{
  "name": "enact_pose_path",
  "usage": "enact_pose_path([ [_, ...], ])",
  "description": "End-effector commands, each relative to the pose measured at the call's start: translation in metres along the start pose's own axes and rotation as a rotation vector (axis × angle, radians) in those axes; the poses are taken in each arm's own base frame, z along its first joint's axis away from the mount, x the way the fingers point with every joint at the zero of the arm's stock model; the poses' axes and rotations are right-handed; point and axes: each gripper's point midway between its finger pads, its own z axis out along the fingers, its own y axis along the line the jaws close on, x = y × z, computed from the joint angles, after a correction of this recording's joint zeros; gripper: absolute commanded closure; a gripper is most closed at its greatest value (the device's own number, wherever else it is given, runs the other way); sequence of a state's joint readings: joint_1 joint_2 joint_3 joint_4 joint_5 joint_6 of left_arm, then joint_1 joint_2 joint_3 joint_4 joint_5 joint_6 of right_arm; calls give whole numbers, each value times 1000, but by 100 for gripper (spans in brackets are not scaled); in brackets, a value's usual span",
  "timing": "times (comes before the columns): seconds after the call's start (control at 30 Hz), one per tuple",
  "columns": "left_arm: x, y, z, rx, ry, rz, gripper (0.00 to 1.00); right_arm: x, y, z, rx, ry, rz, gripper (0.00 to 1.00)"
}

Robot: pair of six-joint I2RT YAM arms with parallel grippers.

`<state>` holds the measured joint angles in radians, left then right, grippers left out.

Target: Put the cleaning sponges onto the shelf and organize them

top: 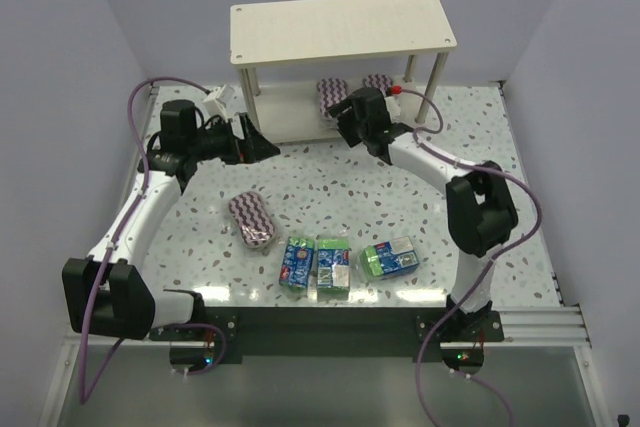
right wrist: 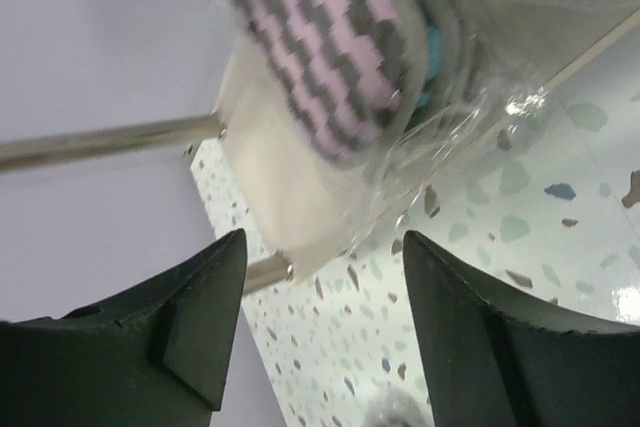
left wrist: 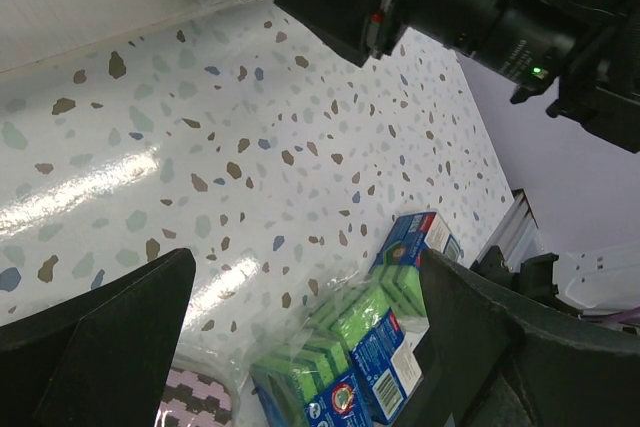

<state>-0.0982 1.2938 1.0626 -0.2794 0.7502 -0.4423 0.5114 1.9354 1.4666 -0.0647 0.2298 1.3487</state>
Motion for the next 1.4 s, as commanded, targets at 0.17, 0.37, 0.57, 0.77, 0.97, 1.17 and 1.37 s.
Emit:
enact_pose_path([
  [0.17, -1, 16, -16, -117, -44, 5, 2, 25, 33, -103, -173, 261, -221, 33],
  [0.37, -2, 50, -33, -283, -102, -87, 4, 133, 5, -143, -151, 627, -450, 62],
  [0.57, -16, 67, -58, -410, -197, -137, 3, 211, -18, -179, -122, 804, -539, 70],
  [0.77, -11, 72, -73, -484, -235, -179, 2, 250, -44, -209, -34, 840, -587, 56],
  [0.97, -6, 65, -85, -496, -270, -199, 1, 280, -63, -221, 37, 809, -568, 44],
  [1.17, -4, 56, -91, -483, -288, -203, 1, 286, -67, -203, 78, 695, -504, 43],
  [1.37, -2, 53, -95, -481, -290, -202, 1, 301, -80, -190, 147, 638, -487, 39],
])
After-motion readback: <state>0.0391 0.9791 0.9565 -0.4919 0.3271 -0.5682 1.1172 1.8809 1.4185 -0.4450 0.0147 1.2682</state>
